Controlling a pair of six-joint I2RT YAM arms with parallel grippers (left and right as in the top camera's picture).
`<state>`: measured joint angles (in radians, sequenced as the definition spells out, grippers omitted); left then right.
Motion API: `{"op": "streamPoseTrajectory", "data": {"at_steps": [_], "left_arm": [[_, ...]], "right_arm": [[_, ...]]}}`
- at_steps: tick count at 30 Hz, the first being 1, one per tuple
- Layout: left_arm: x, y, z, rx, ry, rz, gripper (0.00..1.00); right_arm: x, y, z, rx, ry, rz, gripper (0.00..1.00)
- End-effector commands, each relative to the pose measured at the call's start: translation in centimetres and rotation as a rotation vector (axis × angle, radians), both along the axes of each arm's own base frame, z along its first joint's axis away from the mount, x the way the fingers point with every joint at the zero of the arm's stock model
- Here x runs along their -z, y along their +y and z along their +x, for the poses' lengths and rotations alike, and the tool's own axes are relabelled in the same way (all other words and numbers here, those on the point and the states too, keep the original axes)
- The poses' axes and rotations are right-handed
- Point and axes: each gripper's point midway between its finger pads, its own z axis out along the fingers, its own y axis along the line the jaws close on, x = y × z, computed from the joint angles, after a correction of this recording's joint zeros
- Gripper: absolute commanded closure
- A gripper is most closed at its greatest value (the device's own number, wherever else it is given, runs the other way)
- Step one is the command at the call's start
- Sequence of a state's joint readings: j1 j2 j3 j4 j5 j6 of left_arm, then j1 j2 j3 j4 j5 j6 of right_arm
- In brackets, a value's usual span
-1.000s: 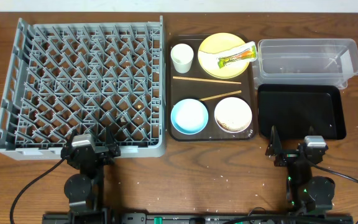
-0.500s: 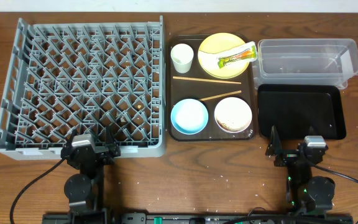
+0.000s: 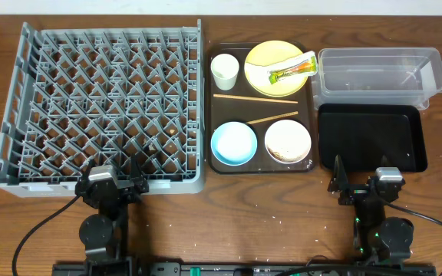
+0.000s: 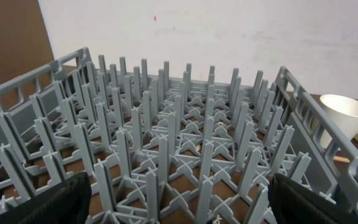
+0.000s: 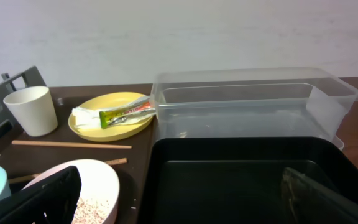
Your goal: Sort waste into correct bins and load items into the dishwasher
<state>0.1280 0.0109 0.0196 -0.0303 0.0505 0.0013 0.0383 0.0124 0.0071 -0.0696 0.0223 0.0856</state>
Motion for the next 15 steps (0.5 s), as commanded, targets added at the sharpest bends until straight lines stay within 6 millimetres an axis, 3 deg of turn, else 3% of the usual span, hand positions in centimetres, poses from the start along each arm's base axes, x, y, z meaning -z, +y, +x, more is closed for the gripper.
{"op": "streamPoseTrajectory", "data": {"at_steps": [1,10,15], "left_arm": [[1.6,0.1,-0.1,-0.004,0.050,0.008,0.08],[1.6,0.1,-0.1,-0.005,0.050,0.008,0.08],[1.6,0.1,-0.1,-0.004,0.050,0.008,0.08]], "right_arm": [[0.1,0.3,0.0,-0.014,0.000,-0.012,0.01],[0.0,0.0,0.0,0.001,-0.002,-0.029,0.01],[-0.6,-4.4,-0.5,0.251,-0.011,-0.144,0.01]]}}
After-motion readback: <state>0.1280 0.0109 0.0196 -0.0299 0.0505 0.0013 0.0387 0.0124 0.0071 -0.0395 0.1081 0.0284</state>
